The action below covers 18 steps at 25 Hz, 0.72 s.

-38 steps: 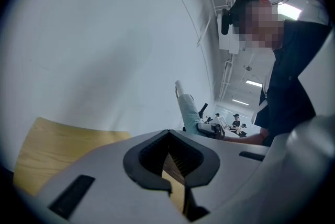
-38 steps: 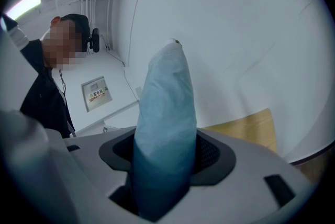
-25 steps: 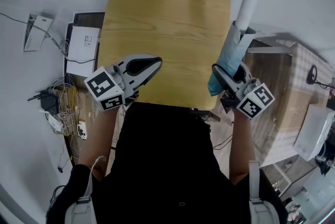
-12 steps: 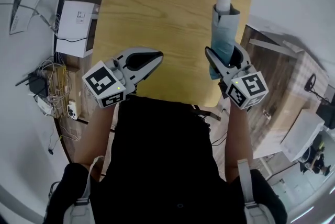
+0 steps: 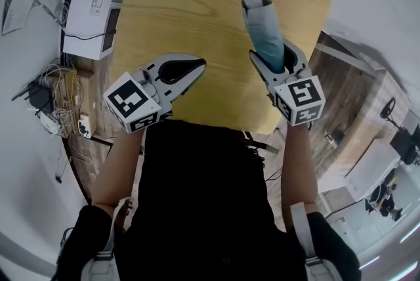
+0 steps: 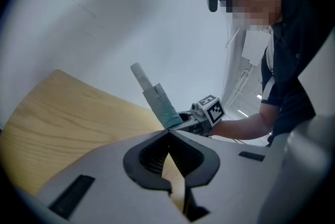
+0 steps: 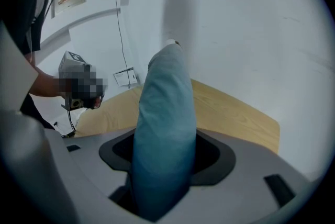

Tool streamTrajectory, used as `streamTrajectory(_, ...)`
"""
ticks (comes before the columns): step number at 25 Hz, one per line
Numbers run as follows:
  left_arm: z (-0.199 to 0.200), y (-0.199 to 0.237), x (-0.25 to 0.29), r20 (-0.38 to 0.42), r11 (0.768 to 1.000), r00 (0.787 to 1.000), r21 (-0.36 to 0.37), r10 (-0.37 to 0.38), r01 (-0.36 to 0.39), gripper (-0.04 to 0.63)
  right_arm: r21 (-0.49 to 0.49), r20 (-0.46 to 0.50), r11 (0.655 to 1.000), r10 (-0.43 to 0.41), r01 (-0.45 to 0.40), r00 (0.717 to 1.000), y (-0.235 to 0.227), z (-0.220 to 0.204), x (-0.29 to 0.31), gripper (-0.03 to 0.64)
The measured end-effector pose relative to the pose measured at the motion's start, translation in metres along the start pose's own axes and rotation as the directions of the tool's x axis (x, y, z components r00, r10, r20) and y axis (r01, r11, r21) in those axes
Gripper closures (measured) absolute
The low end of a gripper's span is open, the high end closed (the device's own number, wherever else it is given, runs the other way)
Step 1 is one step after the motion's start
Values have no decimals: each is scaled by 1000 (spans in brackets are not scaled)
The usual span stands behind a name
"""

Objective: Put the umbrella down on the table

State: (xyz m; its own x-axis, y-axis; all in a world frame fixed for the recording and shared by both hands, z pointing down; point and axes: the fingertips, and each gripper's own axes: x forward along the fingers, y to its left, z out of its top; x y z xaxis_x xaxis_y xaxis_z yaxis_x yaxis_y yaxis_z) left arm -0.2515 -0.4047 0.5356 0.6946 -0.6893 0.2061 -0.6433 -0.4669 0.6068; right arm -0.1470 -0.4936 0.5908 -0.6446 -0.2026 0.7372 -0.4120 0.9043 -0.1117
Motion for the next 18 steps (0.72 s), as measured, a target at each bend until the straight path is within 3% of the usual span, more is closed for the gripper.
streamTrajectory(11, -21, 32, -1, 3, 996, 998, -65, 55, -55, 583, -23, -125, 1000, 12, -15, 992, 5, -25, 37, 334)
streamTrajectory(18, -33, 38, -2, 3, 995, 997, -69, 75, -75, 583, 13, -190, 1000, 22, -19, 982, 6, -44, 50, 334)
